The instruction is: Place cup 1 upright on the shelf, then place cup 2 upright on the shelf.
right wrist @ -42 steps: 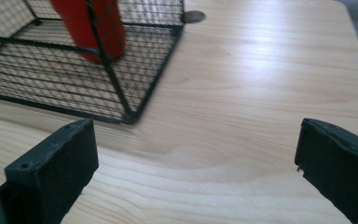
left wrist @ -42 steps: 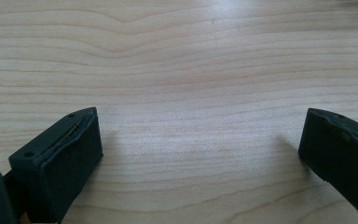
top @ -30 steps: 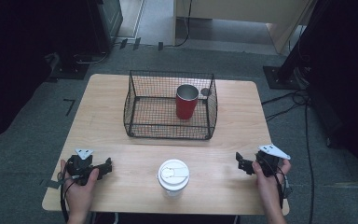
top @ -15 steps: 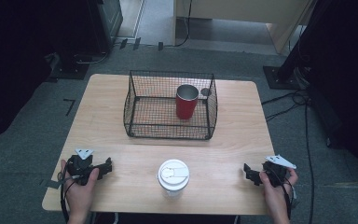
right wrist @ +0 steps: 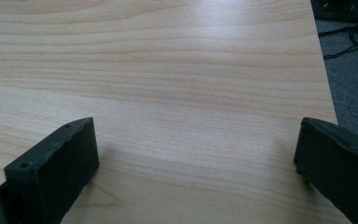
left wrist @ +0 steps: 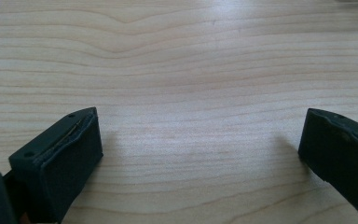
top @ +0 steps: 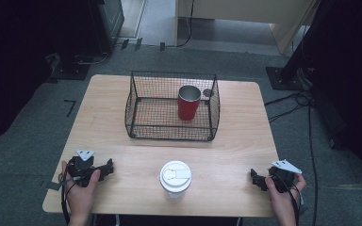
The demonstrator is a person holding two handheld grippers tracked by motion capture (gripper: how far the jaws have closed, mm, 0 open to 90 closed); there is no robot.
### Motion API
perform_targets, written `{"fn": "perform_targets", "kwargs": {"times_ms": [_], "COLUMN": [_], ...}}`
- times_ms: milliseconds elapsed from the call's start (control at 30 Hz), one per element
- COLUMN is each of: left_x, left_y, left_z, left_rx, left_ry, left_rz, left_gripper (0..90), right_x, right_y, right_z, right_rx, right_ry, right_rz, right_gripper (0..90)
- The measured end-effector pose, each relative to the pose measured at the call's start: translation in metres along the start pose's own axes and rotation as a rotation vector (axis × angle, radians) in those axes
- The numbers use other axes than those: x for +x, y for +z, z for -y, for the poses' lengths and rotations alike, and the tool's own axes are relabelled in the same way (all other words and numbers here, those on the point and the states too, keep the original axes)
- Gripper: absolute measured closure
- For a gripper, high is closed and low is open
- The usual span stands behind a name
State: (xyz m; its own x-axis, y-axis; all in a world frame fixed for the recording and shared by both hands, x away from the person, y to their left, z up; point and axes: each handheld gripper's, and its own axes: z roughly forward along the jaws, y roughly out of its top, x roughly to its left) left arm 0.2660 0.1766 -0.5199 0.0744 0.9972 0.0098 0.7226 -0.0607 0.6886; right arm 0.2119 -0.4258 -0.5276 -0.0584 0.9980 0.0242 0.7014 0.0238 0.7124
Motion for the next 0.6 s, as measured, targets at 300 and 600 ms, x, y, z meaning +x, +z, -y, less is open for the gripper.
{"fn": "perform_targets", "kwargs": {"times_ms": [300,600], "left_x": [-0.0001,-0.0012], "left_y": [0.0000,-0.0005], "left_z": [-0.0001,-0.0005], "left_rx": [0.000,0.008], "left_ry": [0.000,0.006], "left_rz": [0.000,0.005], "left_gripper": [0.0,0.0], "right_x": [0.0000,0.0000], "right_y": [0.0000,0.0000], "right_z": [0.0000,-0.0001], "right_rx": [0.000,0.000], "right_ry": [0.000,0.000], "right_rz": [0.000,0.000], "right_gripper": [0.0,0.0]}}
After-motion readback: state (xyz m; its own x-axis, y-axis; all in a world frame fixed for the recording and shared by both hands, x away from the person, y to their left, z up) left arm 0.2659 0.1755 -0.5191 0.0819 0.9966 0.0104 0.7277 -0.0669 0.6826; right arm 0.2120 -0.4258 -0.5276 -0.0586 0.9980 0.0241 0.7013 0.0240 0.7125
